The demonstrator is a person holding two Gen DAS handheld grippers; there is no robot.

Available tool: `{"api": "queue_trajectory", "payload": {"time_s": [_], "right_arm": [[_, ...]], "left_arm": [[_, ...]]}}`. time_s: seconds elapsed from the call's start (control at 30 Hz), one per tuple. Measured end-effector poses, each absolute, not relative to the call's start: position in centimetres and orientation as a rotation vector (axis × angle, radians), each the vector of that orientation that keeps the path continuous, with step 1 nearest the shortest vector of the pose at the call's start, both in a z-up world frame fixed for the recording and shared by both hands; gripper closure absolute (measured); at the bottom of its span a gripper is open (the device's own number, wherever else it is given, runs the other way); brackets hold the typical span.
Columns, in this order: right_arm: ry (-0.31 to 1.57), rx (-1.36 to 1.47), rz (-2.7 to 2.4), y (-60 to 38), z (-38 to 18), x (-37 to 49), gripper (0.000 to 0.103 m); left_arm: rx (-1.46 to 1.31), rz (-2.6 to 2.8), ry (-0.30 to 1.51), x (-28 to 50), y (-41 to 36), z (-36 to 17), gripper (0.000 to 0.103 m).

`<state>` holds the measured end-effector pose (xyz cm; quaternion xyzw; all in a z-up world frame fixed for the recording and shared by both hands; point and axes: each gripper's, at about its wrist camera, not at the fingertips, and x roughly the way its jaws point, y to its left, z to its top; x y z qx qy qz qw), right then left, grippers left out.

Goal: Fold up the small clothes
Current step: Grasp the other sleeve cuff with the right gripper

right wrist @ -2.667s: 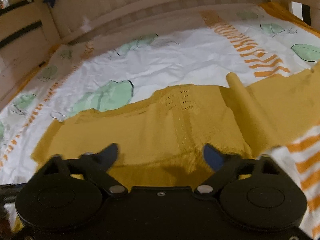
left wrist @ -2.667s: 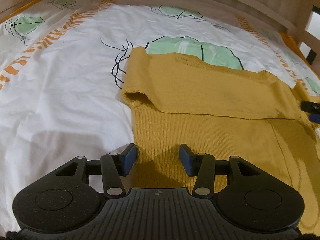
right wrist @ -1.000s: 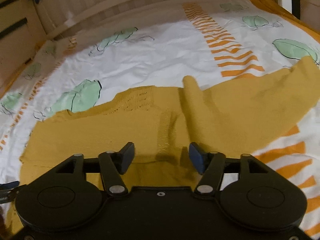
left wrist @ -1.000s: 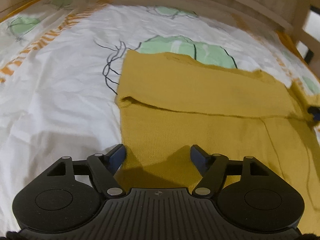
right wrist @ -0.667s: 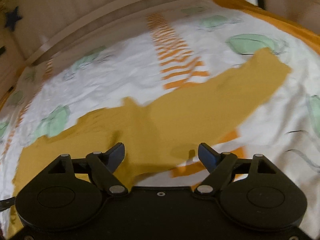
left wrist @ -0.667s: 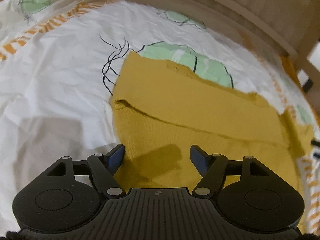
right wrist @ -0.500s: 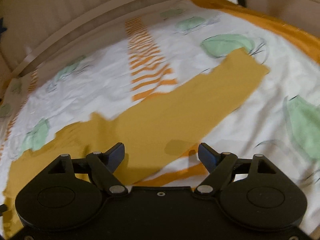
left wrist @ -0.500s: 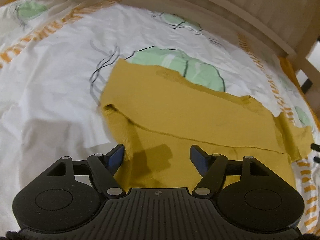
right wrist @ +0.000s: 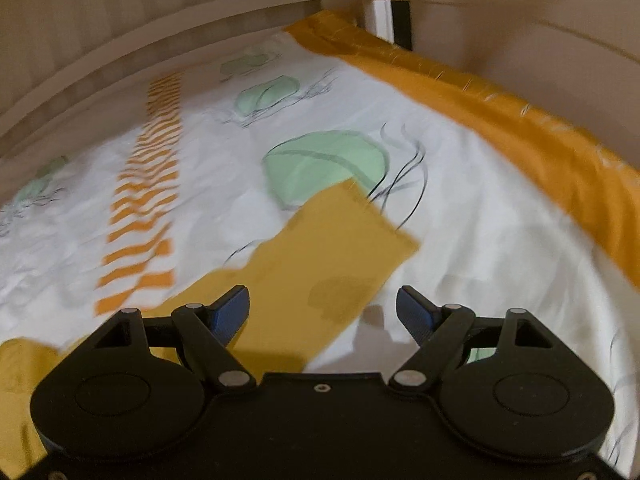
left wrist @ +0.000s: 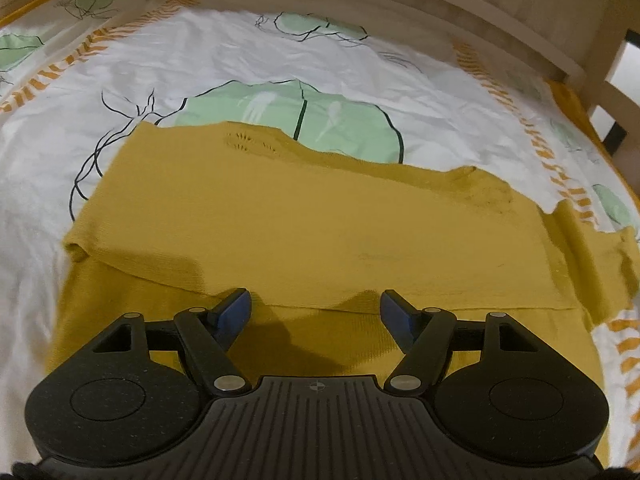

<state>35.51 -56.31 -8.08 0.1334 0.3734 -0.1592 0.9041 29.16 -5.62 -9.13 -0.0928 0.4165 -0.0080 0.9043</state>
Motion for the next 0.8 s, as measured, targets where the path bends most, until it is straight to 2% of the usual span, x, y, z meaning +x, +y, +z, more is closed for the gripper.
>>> {"api": "queue_trajectory", "payload": {"time_s": [0.3,0.43,0.63,0.7,0.77,0.8], "right_arm": [[0.780,0.221,-0.369,-60.0,-9.6,40.0,0.020],[0.799,0.237,-0.344,-60.7,-10.6,41.1,0.014],[0.822,0.283,-0.324,-61.2,-12.0,41.1,0.014],[0.832,0.283,-0.328,-61.2,-11.9,41.1,0.028],[0.843,0.286,-0.326,-61.2,-11.5,41.1,0.053],[0.849,0.290,-0.320,-61.1,-11.3,41.2,0.058]], "left_arm": [[-0.086,0.015,0.810,28.7,-7.1,-10.0,0.032],[-0.078,0.005,0.804,28.6,-6.9,-10.0,0.032],[-0.086,-0.015,0.819,28.9,-6.6,-9.8,0.032],[-0.081,-0.023,0.820,28.8,-6.5,-9.8,0.032],[-0.074,-0.030,0.821,28.7,-6.5,-9.8,0.032],[-0.074,-0.034,0.825,28.7,-6.5,-9.7,0.032]]}}
